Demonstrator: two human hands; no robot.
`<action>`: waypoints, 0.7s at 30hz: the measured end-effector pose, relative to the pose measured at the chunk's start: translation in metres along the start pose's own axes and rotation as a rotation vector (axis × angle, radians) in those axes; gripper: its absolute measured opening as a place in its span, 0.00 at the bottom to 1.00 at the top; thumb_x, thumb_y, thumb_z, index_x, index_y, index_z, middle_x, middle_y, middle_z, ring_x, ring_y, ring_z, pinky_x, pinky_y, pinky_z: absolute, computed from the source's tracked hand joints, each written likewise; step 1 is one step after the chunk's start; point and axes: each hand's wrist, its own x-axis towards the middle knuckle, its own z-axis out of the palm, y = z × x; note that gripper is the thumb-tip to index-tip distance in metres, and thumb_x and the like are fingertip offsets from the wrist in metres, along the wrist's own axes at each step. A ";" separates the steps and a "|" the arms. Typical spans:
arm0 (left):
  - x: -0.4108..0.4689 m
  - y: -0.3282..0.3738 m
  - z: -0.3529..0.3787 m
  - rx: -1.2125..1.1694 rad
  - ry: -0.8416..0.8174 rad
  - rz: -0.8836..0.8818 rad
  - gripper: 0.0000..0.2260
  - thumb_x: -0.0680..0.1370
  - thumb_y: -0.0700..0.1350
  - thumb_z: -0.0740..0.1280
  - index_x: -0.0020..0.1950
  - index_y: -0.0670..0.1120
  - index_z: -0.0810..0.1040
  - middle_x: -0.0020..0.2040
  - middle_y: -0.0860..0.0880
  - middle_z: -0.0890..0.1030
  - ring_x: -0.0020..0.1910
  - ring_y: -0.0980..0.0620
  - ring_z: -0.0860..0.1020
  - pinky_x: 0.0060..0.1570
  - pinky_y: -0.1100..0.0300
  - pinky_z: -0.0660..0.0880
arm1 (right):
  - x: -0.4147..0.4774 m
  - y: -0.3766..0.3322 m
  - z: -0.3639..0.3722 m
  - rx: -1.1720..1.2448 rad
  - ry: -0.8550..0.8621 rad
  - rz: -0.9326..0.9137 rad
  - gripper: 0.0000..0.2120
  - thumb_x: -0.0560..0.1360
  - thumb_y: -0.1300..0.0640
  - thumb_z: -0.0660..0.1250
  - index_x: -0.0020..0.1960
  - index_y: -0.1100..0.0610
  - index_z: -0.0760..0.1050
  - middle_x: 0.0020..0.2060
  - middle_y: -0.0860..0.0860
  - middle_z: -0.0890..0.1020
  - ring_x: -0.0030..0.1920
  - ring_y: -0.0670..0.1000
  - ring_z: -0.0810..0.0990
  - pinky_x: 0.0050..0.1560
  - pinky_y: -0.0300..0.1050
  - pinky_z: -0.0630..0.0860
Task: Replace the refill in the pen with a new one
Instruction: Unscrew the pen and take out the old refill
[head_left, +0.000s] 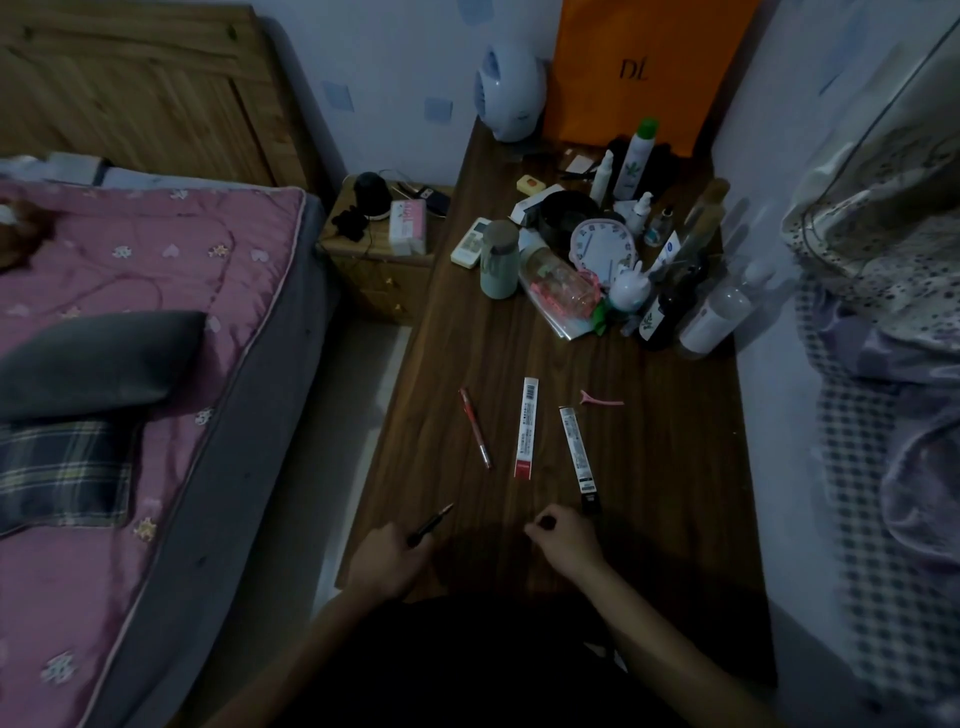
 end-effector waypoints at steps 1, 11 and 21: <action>0.000 0.003 0.000 0.007 -0.010 -0.007 0.22 0.76 0.60 0.63 0.28 0.47 0.74 0.23 0.52 0.76 0.23 0.60 0.77 0.20 0.68 0.64 | 0.001 0.001 0.001 -0.017 0.002 -0.003 0.04 0.75 0.52 0.71 0.45 0.49 0.77 0.40 0.44 0.80 0.40 0.42 0.79 0.36 0.36 0.71; -0.006 0.016 0.006 0.082 0.021 0.002 0.19 0.75 0.59 0.60 0.45 0.46 0.81 0.38 0.48 0.83 0.38 0.50 0.82 0.37 0.57 0.74 | -0.004 0.010 0.009 -0.094 0.058 0.005 0.09 0.73 0.54 0.74 0.47 0.48 0.74 0.39 0.42 0.79 0.39 0.41 0.78 0.35 0.35 0.71; -0.007 0.015 0.008 0.048 -0.094 0.085 0.19 0.78 0.58 0.60 0.55 0.46 0.81 0.39 0.50 0.81 0.40 0.51 0.82 0.38 0.57 0.74 | -0.022 -0.029 -0.005 0.127 0.035 -0.083 0.04 0.75 0.49 0.70 0.44 0.48 0.79 0.40 0.46 0.83 0.39 0.45 0.82 0.37 0.39 0.74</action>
